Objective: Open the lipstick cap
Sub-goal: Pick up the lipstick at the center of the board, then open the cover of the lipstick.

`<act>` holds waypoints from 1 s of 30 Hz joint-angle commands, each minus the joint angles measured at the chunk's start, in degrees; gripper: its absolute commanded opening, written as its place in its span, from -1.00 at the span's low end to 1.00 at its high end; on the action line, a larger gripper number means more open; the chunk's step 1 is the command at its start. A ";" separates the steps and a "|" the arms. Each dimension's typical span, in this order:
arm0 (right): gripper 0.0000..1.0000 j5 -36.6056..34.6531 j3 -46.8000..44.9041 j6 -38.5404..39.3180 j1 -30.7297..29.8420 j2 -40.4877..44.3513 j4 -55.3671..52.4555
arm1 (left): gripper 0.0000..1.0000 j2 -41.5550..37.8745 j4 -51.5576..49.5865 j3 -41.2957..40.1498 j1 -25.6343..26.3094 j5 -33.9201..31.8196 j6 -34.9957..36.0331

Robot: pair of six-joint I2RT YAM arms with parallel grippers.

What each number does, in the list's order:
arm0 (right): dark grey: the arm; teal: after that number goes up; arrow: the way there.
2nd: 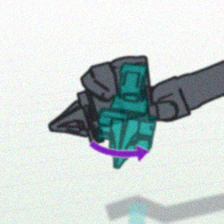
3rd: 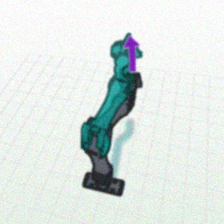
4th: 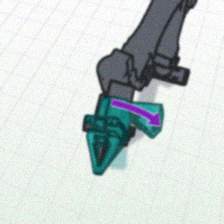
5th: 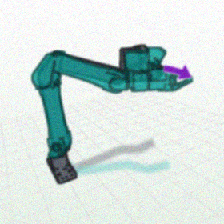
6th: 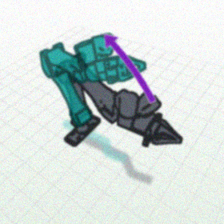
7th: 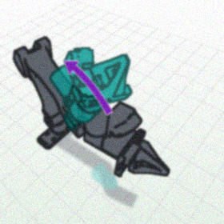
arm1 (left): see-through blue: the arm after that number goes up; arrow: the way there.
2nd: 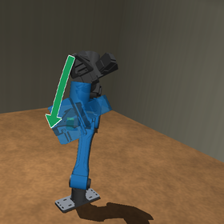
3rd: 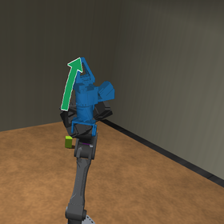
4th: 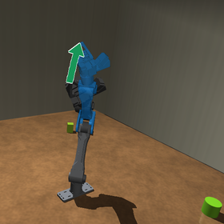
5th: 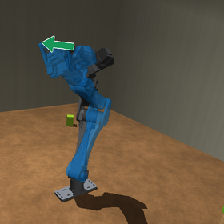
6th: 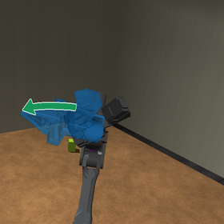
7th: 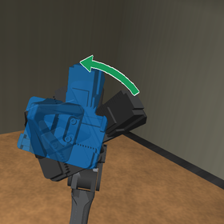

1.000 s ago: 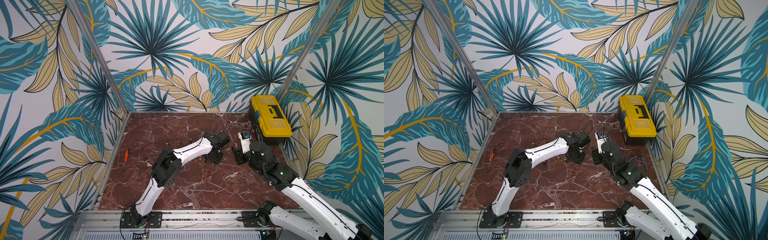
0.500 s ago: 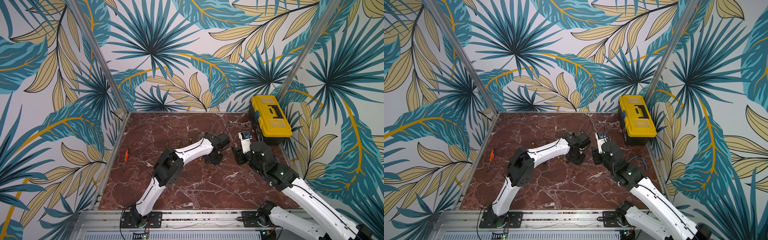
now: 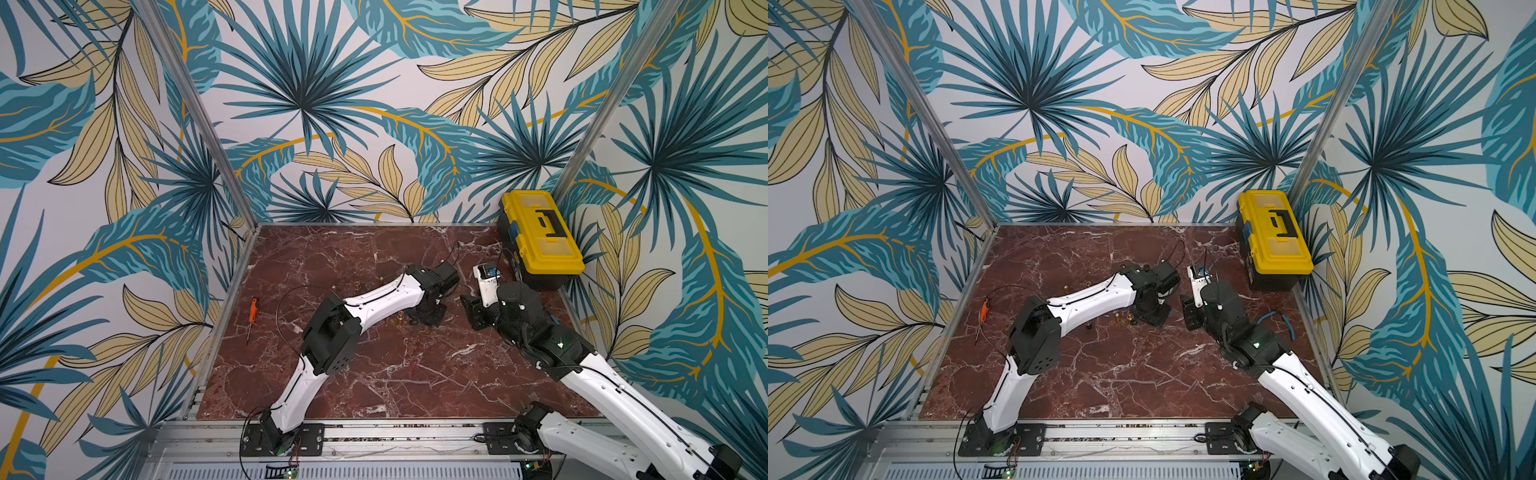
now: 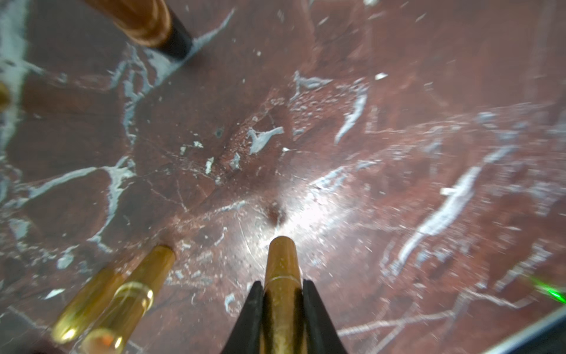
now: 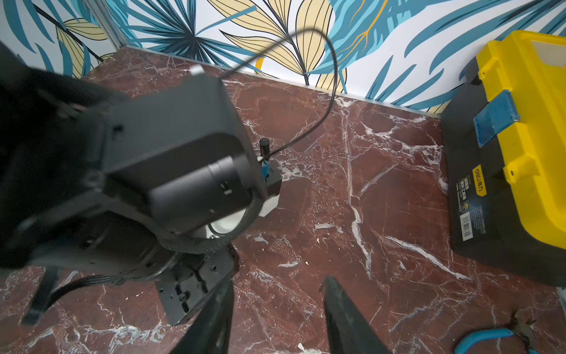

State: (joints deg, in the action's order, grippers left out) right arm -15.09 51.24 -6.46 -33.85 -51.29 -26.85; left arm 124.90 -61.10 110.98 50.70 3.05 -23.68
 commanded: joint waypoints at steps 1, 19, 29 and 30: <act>-0.01 1.30 -0.48 -0.32 0.18 -0.30 -0.18 | -0.64 -7.65 0.02 3.37 -1.36 3.42 -0.22; -0.02 14.58 1.67 1.32 0.13 3.39 -5.79 | -0.65 -19.40 -0.39 3.58 -11.11 21.76 -3.15; 0.01 26.82 3.45 4.10 -0.52 -2.03 -0.83 | -0.64 -24.60 -0.37 2.00 -14.59 33.83 -4.66; 0.03 26.38 3.47 4.79 -0.53 -2.21 -0.29 | -0.64 -24.83 -0.38 1.73 -14.63 34.91 -4.71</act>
State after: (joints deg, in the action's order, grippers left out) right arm 8.88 53.52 -3.73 -34.11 -53.21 -30.30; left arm 100.92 -61.47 114.13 36.47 32.29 -27.92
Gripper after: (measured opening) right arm 0.509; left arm 0.210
